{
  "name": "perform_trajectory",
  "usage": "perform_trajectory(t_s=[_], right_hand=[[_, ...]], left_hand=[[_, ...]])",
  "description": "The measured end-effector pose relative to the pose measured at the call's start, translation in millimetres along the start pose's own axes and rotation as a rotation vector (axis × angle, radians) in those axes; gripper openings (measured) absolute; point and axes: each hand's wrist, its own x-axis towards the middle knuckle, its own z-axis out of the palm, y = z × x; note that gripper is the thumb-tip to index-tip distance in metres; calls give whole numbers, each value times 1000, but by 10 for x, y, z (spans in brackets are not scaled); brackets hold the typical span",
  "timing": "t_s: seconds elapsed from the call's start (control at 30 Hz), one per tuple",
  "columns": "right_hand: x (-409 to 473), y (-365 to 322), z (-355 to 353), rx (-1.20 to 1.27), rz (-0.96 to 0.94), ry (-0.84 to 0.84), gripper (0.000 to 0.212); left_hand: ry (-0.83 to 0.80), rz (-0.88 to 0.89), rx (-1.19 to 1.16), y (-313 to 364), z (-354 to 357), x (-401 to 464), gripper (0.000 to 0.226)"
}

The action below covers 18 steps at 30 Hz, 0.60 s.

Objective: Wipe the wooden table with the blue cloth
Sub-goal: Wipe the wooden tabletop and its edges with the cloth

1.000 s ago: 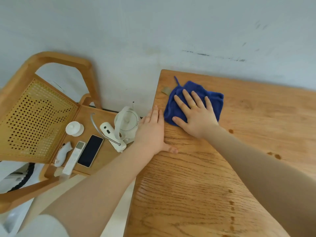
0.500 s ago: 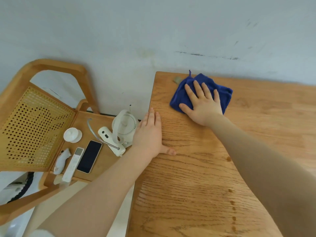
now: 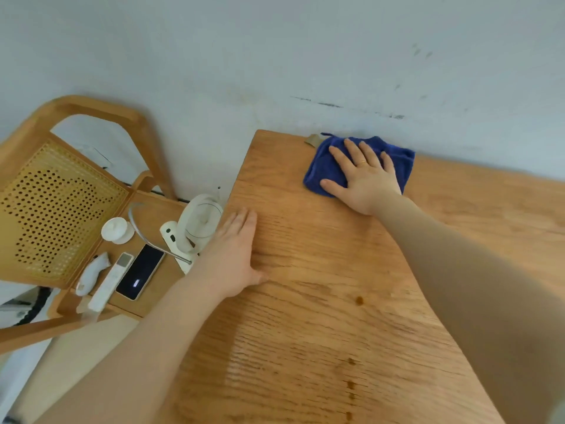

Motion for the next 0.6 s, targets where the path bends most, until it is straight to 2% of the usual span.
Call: perform_trajectory(t_s=[0.13, 0.23, 0.33, 0.43, 0.5, 0.6], right_hand=[[-402, -116, 78, 2, -66, -8, 72], [-816, -67, 158, -43, -196, 11, 77], [-844, 49, 171, -52, -276, -8, 81], [-521, 176, 122, -12, -192, 32, 77], [-287, 273, 52, 17, -85, 31, 74], [-274, 278, 13, -2, -40, 21, 73]], left_hand=[[31, 22, -6, 391, 72, -6, 103], [-10, -29, -13, 681, 143, 71, 112], [-48, -120, 19, 861, 247, 142, 128], [-13, -147, 92, 908, 336, 142, 136], [6, -150, 96, 899, 361, 119, 137], [13, -146, 85, 883, 353, 92, 136]])
